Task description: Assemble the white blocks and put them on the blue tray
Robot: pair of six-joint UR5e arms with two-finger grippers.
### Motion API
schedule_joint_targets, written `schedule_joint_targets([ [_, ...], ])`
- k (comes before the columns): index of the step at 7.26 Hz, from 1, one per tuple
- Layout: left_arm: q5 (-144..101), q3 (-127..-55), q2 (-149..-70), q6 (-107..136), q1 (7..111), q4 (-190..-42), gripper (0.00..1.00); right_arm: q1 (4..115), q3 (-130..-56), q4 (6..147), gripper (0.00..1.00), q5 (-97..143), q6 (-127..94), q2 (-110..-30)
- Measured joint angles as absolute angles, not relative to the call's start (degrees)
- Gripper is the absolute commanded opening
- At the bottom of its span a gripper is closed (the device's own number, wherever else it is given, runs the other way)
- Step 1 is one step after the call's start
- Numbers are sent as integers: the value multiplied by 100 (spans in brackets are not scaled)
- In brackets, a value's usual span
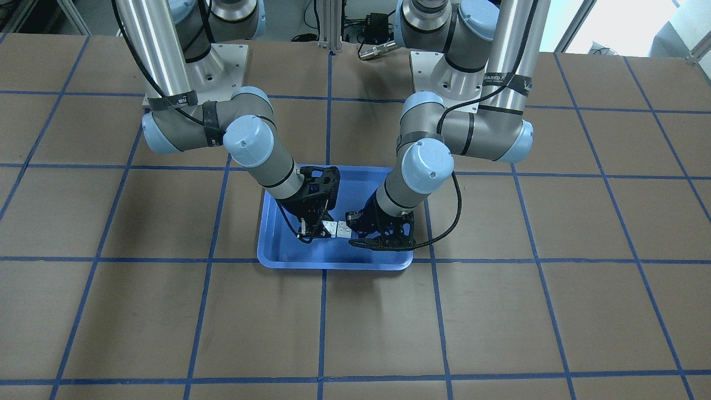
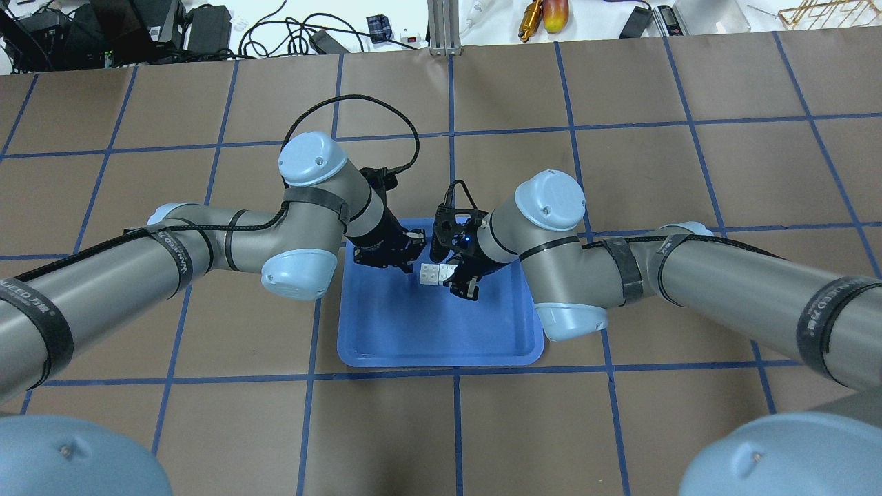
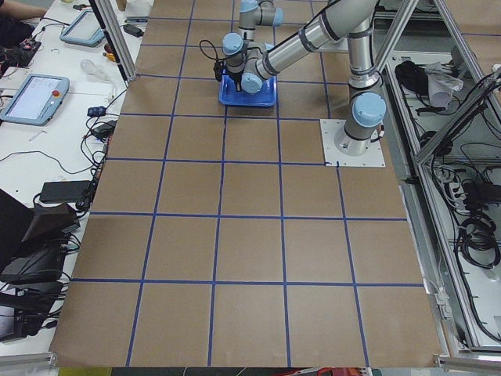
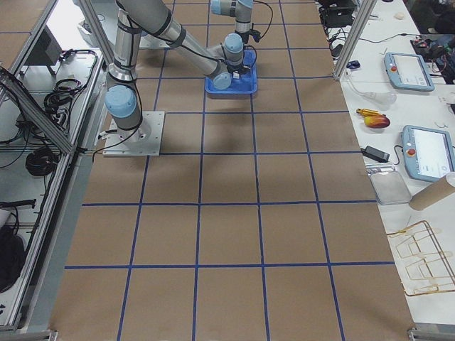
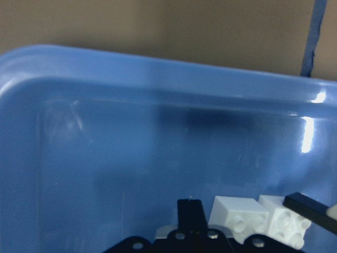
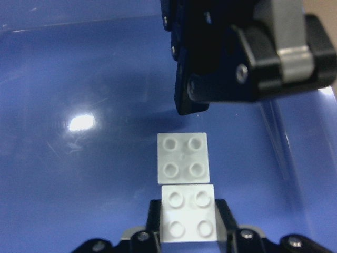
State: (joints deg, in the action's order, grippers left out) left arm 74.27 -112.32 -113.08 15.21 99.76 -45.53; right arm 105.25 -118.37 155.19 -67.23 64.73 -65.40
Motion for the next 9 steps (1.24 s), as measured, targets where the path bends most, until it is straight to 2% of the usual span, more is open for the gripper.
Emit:
schedule_joint_targets([
  [1,7425,-11232,-11309,1522,9978,-4553,2,10544,-11833,15528,26,-6726,6448,-6535],
  [2,7421,-11232,-11309,1526,9981,-4553,2,10554,-11833,15533,85,-6739,6434,-6533],
  [3,7419,-11232,-11307,1528,9983,-4553,2,10559,-11834,15534,100,-6739,6402,-6529],
  [9,7420,-11218,-11300,1645,10000,-4530,2,10665,-11810,15475,100,-6844,6273,-6610],
])
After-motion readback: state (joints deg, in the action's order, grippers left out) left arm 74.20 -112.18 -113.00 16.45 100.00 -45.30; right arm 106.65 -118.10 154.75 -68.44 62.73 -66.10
